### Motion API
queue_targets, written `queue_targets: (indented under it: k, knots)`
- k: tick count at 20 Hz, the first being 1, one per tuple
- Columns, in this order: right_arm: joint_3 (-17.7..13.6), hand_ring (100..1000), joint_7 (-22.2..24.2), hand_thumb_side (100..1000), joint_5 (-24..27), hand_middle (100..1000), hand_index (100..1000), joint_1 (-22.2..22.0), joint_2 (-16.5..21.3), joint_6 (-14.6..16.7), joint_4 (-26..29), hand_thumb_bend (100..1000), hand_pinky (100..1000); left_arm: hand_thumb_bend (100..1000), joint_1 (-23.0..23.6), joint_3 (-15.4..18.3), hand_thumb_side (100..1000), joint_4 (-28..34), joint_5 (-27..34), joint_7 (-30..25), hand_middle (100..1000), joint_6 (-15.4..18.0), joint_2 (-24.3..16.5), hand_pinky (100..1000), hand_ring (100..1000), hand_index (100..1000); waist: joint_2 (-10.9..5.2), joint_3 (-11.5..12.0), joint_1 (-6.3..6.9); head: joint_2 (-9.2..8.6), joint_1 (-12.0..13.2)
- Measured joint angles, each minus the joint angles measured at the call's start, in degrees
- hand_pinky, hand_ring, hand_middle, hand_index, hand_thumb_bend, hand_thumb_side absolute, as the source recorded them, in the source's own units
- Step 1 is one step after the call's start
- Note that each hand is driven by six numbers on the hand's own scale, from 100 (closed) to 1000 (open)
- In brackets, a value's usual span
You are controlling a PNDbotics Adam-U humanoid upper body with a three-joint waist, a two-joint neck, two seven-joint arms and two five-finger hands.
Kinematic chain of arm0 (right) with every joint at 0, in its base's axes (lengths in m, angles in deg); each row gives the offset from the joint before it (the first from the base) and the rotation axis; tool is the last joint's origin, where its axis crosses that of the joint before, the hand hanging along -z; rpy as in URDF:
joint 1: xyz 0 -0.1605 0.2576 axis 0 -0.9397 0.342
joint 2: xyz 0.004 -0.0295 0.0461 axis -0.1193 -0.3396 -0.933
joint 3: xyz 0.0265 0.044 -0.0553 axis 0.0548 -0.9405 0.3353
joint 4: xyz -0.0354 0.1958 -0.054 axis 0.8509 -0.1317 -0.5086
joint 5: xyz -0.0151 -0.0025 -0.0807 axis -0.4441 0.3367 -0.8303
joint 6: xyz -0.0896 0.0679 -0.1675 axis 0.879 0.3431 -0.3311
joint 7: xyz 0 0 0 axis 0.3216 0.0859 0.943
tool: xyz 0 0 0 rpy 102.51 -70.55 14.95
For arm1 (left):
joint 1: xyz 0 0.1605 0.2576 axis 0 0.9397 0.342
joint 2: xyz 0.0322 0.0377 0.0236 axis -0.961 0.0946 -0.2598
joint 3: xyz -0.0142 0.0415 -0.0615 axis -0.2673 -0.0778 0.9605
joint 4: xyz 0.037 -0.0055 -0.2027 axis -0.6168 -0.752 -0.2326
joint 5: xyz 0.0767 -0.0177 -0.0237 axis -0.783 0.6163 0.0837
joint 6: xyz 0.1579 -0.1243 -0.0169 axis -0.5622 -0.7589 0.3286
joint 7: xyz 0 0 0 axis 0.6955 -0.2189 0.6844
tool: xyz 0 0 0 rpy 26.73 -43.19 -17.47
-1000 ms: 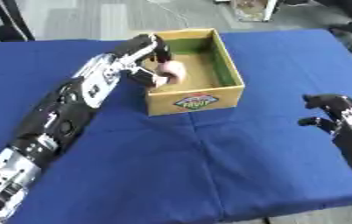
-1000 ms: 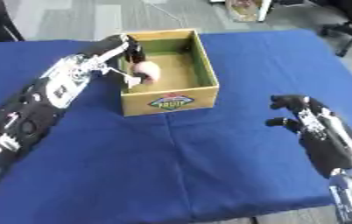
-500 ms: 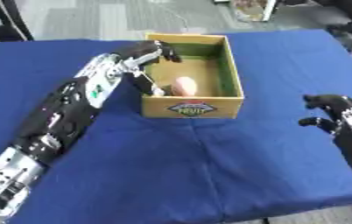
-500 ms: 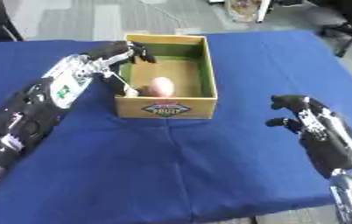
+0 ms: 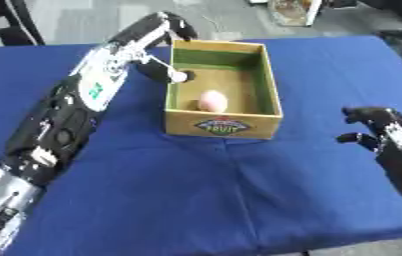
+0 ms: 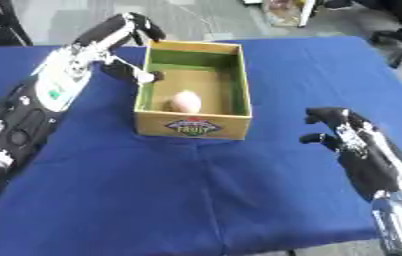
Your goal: Pick up objects on the table and place them in the box.
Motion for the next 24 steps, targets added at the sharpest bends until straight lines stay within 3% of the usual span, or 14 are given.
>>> queue_targets:
  k: [8, 10, 14, 24]
  knots:
    - [-1.2, 942, -1.0, 534, 0.0, 625, 717, -0.6, 0.2, 0.4, 0.0, 100, 643, 467, 5.3, 4.6, 135, 5.8, 7.6, 5.3, 608, -6.8, -0.5, 620, 762, 751, -0.25, 4.2, -0.26, 0.00, -1.9]
    - [-1.4, 942, -1.3, 533, 0.0, 625, 717, -0.7, 0.5, 0.4, 0.0, 100, 643, 462, 8.2, 6.2, 146, 7.1, 9.6, 6.3, 607, -8.2, -0.9, 619, 762, 751, -0.39, 6.5, -0.42, 0.02, -2.5]
    - [-1.8, 943, -1.6, 530, 0.0, 625, 718, -1.0, 0.7, 0.6, 0.0, 100, 643, 459, 13.9, 8.6, 162, 11.0, 13.3, 7.8, 605, -10.7, -1.2, 615, 761, 750, -0.92, 8.4, -0.65, 0.04, -3.5]
    - [-2.4, 943, -2.2, 529, 0.0, 625, 717, -1.5, 1.1, 0.8, 0.0, 100, 643, 452, 23.0, 11.2, 197, 18.1, 23.6, 9.6, 604, -14.5, -1.2, 609, 755, 754, -1.43, 10.5, -1.01, 0.50, -3.9]
